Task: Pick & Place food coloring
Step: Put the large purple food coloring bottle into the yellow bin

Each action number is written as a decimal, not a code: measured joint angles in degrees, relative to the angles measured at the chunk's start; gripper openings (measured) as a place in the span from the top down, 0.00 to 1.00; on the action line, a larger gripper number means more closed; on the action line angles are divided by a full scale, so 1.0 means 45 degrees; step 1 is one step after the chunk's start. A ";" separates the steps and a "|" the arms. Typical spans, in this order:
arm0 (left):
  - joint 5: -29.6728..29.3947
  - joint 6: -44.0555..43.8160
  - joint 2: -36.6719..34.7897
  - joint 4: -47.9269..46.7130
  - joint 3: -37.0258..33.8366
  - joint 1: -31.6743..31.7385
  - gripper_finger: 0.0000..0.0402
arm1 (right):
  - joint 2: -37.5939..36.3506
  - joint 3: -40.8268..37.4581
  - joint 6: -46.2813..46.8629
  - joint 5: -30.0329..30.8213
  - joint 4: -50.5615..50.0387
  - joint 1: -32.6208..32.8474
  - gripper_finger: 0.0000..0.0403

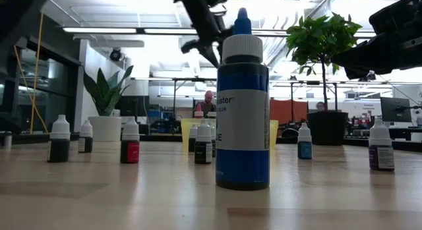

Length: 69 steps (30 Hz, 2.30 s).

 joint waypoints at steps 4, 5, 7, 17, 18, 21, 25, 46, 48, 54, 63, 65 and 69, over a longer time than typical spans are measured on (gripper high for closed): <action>-0.0420 -0.0404 0.1405 -0.0855 0.1734 0.0141 0.78 | 0.0001 0.0000 -0.0001 0.0000 0.0000 0.0001 1.00; -0.0589 -0.0498 0.1690 -0.0972 0.2081 0.0141 0.78 | -0.0003 0.0000 -0.0001 0.0000 0.0000 0.0000 1.00; -0.0963 -0.0635 0.2144 -0.1090 0.2607 0.0143 0.78 | 0.0001 0.0000 -0.0001 0.0000 0.0000 0.0002 1.00; -0.2022 -0.2419 0.3257 -0.1433 0.3003 0.0136 0.78 | 0.0001 0.0000 0.0004 0.0000 0.0000 0.0002 1.00; -0.2192 -0.2519 0.3327 -0.1435 0.3003 0.0136 0.78 | 0.0000 0.0000 -0.0001 0.0000 0.0000 0.0003 1.00; -0.2529 -0.2858 0.3545 -0.1435 0.3003 0.0126 0.78 | 0.0001 0.0000 -0.0001 0.0000 0.0000 0.0001 1.00; -0.2525 -0.3136 0.3812 -0.1440 0.3003 0.0131 0.78 | 0.0001 0.0000 -0.0001 0.0002 0.0000 0.0002 1.00; -0.2328 -0.3149 0.4691 -0.0921 0.2997 0.0389 0.78 | 0.0001 0.0000 0.0000 0.0000 0.0000 0.0004 1.00; -0.2268 -0.3132 0.4728 -0.1033 0.2996 0.0393 0.78 | -0.0001 0.0000 -0.0001 0.0005 0.0000 0.0005 1.00; -0.2464 -0.3122 0.4723 -0.0898 0.2998 0.0459 0.78 | -0.0001 0.0000 -0.0001 0.0005 0.0000 0.0004 1.00; -0.2246 -0.3113 0.4966 -0.0764 0.2996 0.0559 0.78 | 0.0001 0.0000 0.0001 0.0004 0.0000 0.0003 1.00; -0.2253 -0.3112 0.4984 -0.0790 0.3003 0.0563 0.78 | -0.0003 0.0000 -0.0001 0.0000 0.0000 0.0005 1.00; -0.2203 -0.3112 0.5044 -0.0813 0.2993 0.0585 0.78 | -0.0002 0.0000 -0.0001 0.0000 0.0000 0.0005 1.00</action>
